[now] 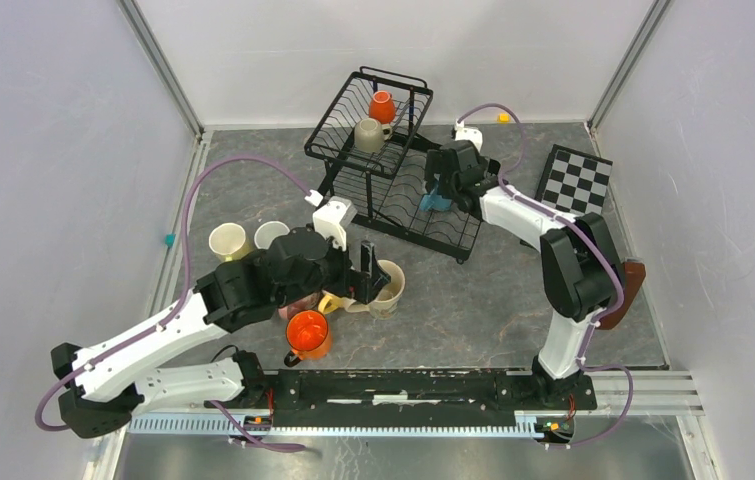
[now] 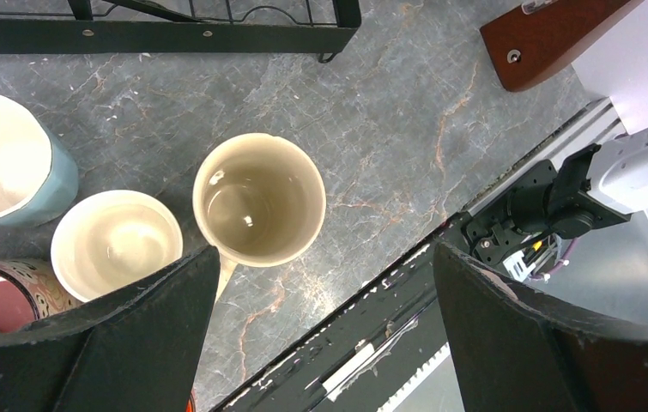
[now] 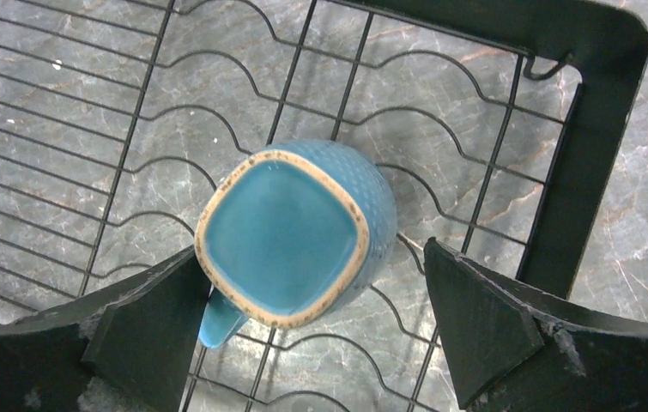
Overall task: Unload the cups from the dish rack
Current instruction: Move the cup to the dish rack.
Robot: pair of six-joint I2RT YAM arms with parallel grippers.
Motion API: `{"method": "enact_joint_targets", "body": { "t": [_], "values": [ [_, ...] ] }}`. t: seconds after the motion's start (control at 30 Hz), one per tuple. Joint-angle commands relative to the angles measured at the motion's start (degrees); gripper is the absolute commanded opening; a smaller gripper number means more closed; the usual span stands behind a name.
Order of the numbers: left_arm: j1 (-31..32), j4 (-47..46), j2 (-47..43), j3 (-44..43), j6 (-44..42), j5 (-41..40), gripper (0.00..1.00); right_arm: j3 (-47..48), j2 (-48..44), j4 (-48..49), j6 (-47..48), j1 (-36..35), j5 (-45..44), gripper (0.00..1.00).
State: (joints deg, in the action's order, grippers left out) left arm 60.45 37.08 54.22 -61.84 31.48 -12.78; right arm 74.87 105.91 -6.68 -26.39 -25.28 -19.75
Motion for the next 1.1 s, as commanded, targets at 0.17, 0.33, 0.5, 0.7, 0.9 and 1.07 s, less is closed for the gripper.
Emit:
{"method": "enact_joint_targets", "body": {
  "t": [0.17,0.33,0.5,0.7,0.9,1.07],
  "values": [
    [-0.3,-3.5,-1.6,1.3,0.5,1.8,1.0,-5.9,-6.5,0.6,-0.9,-1.2,-2.0,0.98],
    [-0.3,-4.0,-1.6,1.7,1.0,2.1,1.0,-7.6,-8.0,0.9,0.0,-1.6,-0.2,0.96],
    [-0.3,-4.8,-1.6,2.2,1.6,2.3,1.0,-10.3,-9.2,2.2,0.1,-2.4,0.4,0.89],
    [-0.2,-4.9,-1.7,2.6,2.0,2.3,1.0,-11.4,-9.1,3.9,1.3,-3.3,1.1,0.73],
    [-0.2,-4.9,-2.0,3.1,2.5,2.2,1.0,-13.0,-8.7,5.9,1.8,-4.0,2.3,0.52],
    [-0.3,-5.0,-1.9,3.2,2.7,2.3,1.0,-12.8,-7.8,5.7,2.7,-4.1,2.1,0.5]
  ]
}}
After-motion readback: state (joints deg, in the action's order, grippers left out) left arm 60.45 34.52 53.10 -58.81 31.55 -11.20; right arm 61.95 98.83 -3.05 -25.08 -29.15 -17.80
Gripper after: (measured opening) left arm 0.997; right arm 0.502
